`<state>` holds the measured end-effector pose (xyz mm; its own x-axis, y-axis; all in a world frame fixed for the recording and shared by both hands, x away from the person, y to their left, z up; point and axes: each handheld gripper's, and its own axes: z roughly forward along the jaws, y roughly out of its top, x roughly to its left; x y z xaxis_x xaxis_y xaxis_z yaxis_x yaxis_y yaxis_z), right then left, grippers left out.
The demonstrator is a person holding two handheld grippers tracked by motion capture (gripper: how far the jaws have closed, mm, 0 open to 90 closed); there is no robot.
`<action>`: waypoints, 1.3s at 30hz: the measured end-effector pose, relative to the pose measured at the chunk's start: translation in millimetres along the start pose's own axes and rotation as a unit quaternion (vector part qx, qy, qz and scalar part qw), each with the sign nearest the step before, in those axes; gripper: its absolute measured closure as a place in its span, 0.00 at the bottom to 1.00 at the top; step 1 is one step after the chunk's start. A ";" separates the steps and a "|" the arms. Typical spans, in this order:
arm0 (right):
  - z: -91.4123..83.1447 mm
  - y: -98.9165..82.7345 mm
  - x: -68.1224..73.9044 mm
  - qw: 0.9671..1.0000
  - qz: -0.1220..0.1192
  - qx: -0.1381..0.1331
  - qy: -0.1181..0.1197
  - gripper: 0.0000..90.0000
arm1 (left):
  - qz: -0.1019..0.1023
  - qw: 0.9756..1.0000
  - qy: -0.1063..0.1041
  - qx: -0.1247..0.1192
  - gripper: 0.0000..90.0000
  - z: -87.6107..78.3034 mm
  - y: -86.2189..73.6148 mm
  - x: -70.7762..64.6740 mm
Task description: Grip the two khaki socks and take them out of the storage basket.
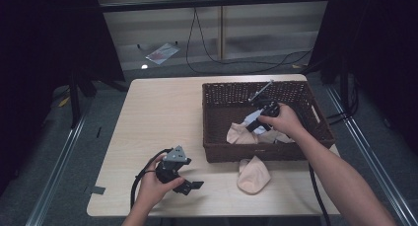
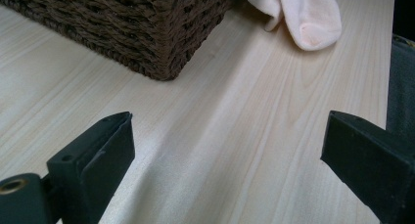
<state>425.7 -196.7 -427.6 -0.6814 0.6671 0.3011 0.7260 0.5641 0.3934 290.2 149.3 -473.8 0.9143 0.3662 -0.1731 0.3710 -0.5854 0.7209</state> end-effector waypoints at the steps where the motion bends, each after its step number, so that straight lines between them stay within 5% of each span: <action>1: -3.5 0.9 1.1 1.000 -0.005 0.002 0.002 0.96 | 0.001 1.000 0.000 0.002 0.06 0.0 0.1 0.2; 30: -100.4 6.5 28.8 0.999 -0.036 -0.022 0.020 0.96 | -0.003 1.000 -0.002 -0.003 0.06 1.0 0.0 0.0; 39: -122.9 5.6 40.5 0.999 -0.049 -0.010 0.021 0.96 | -0.004 1.000 -0.003 -0.003 0.06 1.2 0.1 -0.3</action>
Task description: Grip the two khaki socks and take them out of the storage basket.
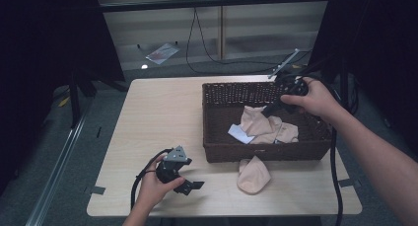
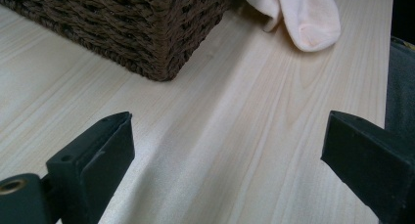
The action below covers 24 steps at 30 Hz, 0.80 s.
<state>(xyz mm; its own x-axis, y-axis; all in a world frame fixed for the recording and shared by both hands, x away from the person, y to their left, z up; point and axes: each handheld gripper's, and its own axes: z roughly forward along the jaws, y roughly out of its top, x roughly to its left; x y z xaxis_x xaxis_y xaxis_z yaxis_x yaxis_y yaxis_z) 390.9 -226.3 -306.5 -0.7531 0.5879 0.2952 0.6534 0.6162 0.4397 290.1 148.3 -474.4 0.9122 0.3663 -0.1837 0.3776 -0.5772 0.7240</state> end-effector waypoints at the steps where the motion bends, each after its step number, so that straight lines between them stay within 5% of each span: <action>1: -4.3 -0.1 3.3 1.000 -0.003 0.002 -0.002 0.96 | 0.001 1.000 0.002 0.001 0.06 0.0 0.0 -0.1; 24: -21.3 -12.6 34.1 0.998 -0.052 -0.003 0.043 0.96 | 0.000 1.000 0.001 0.002 0.06 0.4 0.1 -0.6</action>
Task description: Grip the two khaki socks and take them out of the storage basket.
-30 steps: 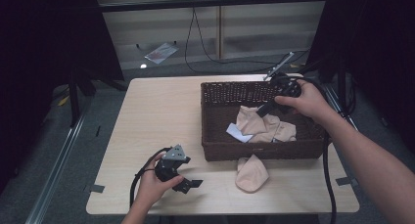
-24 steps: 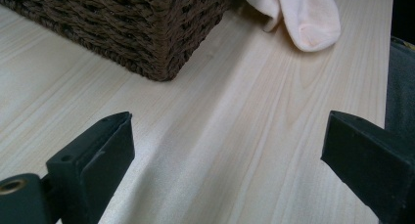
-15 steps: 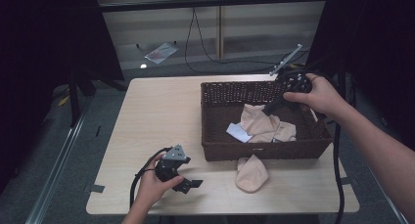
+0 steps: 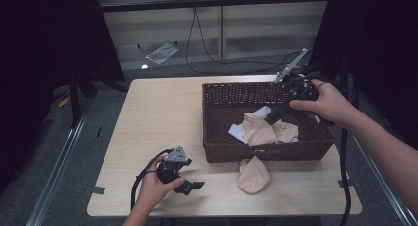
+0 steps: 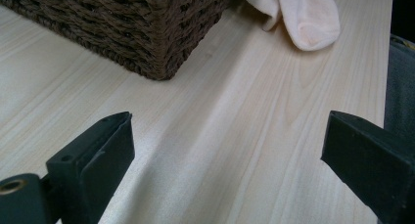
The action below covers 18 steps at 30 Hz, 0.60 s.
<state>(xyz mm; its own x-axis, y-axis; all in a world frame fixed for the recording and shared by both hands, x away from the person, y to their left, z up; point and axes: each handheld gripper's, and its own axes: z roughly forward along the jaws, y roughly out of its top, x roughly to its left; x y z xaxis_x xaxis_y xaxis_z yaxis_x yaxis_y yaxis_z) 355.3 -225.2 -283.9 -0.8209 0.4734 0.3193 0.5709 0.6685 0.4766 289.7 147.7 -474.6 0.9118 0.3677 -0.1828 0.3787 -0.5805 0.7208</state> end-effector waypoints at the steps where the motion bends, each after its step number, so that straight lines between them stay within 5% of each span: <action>1: 0.0 -0.4 1.6 1.000 -0.003 0.000 0.005 0.96 | 0.000 1.000 0.000 -0.001 0.06 0.0 0.0 0.1; 18: 27.0 -8.4 22.2 0.998 -0.030 0.029 0.039 0.96 | 0.001 1.000 0.001 0.000 0.06 -0.3 0.1 0.1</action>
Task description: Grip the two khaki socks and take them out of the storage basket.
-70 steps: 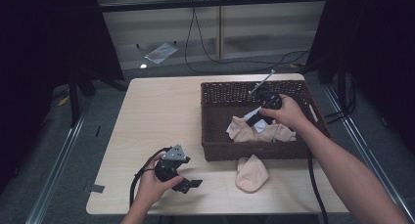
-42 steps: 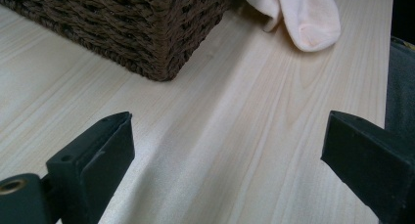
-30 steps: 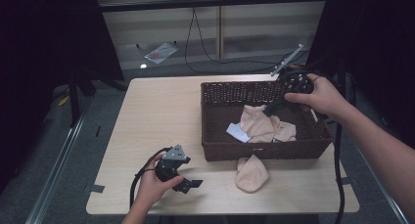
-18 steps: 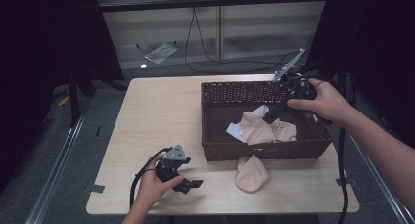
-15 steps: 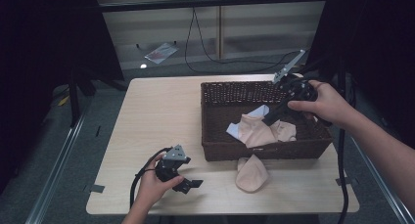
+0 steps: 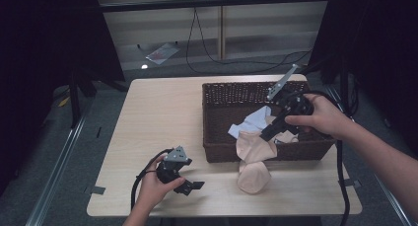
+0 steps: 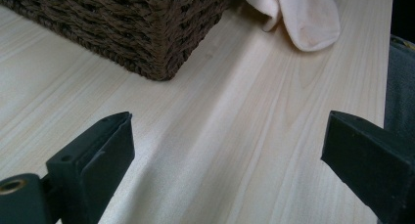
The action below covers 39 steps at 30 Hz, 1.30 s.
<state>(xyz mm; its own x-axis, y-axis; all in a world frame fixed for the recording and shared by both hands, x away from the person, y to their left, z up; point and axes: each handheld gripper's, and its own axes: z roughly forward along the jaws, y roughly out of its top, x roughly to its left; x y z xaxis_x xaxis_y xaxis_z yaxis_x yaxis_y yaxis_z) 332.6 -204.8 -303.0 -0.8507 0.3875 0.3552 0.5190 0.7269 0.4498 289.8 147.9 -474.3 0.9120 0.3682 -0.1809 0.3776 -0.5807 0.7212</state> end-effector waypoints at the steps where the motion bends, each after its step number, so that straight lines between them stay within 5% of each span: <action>1: 6.5 -0.2 1.0 1.000 -0.003 0.006 0.002 0.96 | -0.001 1.000 0.000 -0.001 0.06 0.0 0.0 0.0; 22: 85.3 -8.2 2.1 0.995 -0.030 0.082 -0.036 0.96 | 0.000 1.000 -0.002 0.002 0.06 -0.9 -0.5 0.2; 32: 102.2 -13.8 0.3 0.994 -0.042 0.094 -0.048 0.94 | 0.001 1.000 0.001 0.004 0.06 -1.5 -0.4 -0.6; 39: 101.4 -17.2 2.0 0.994 -0.040 0.084 -0.050 0.73 | 0.002 1.000 0.004 0.004 0.06 -3.0 -0.5 -0.7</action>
<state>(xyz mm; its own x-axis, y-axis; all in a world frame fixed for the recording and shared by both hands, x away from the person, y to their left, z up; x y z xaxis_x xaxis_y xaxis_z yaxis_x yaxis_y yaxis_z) 313.5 -159.1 -393.1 -0.8973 0.3730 0.2363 0.4349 0.8391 0.3269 288.5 150.1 -472.6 0.9120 0.3716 -0.1738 0.3759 -0.5870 0.7171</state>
